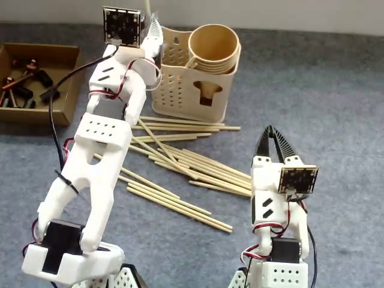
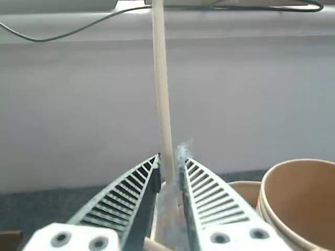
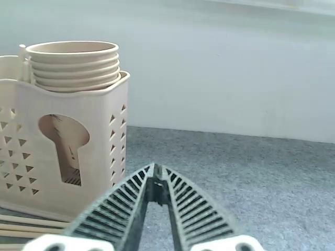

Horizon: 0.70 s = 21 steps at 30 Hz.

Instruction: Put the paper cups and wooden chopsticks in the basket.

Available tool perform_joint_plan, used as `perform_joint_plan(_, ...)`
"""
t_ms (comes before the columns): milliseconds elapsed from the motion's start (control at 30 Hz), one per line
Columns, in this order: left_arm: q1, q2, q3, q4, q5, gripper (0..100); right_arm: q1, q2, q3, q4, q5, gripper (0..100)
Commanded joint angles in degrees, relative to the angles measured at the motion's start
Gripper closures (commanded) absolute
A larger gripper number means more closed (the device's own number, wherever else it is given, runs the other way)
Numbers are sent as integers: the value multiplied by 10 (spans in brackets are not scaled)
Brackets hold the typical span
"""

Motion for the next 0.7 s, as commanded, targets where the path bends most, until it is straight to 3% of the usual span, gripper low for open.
perform_joint_plan(0, -7, -9, -47, 83, 4, 892, -5, -8, 22, 1, 7, 988)
perform_joint_plan(267, -6, -10, -155, 273, 4, 873, -5, -8, 22, 1, 7, 988)
perform_joint_plan(667, 41, -213, -100, 375, 0, 874, -5, -8, 22, 1, 7, 988)
